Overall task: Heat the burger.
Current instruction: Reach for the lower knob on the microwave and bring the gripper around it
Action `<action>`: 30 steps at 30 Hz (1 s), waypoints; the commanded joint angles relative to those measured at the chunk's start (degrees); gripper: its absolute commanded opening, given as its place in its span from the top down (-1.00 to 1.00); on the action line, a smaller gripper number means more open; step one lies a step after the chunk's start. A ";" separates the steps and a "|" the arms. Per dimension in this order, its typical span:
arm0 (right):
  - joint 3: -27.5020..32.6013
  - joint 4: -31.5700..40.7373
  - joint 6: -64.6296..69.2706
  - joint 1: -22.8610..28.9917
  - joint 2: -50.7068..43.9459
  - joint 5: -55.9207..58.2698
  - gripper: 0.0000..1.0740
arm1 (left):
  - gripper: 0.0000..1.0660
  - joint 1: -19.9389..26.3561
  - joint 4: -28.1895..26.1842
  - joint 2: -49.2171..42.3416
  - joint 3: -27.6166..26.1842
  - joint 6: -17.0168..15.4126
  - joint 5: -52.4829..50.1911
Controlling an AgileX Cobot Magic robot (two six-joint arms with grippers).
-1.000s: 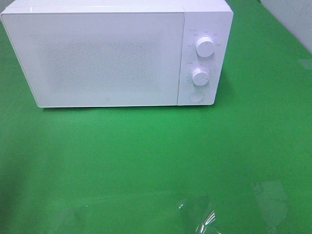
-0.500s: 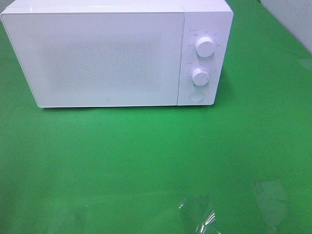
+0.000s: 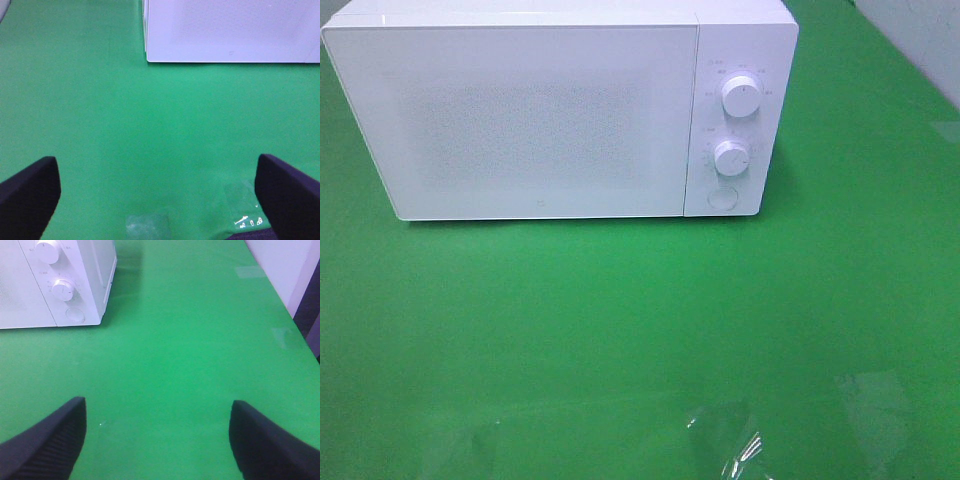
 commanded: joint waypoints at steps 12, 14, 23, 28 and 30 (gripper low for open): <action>0.11 -0.06 -0.06 -0.34 -1.43 -0.46 -0.41 | -0.83 0.11 0.40 -5.04 0.23 -0.34 -0.17; 0.11 -0.06 -0.06 -0.34 -1.43 -0.46 -0.41 | -0.83 0.11 0.40 -5.04 0.23 -0.34 -0.17; 0.11 -0.06 -0.06 -0.34 -1.43 -0.46 -0.41 | -0.82 0.11 0.40 -5.04 0.23 -0.34 -0.17; 0.11 -0.06 -0.06 -0.34 -1.43 -0.46 -0.41 | -0.82 0.11 0.40 -5.04 0.23 -0.34 -0.17; 0.11 -0.06 -0.06 -0.34 -1.43 -0.46 -0.41 | -0.81 0.11 0.40 -5.04 0.23 -0.34 -0.17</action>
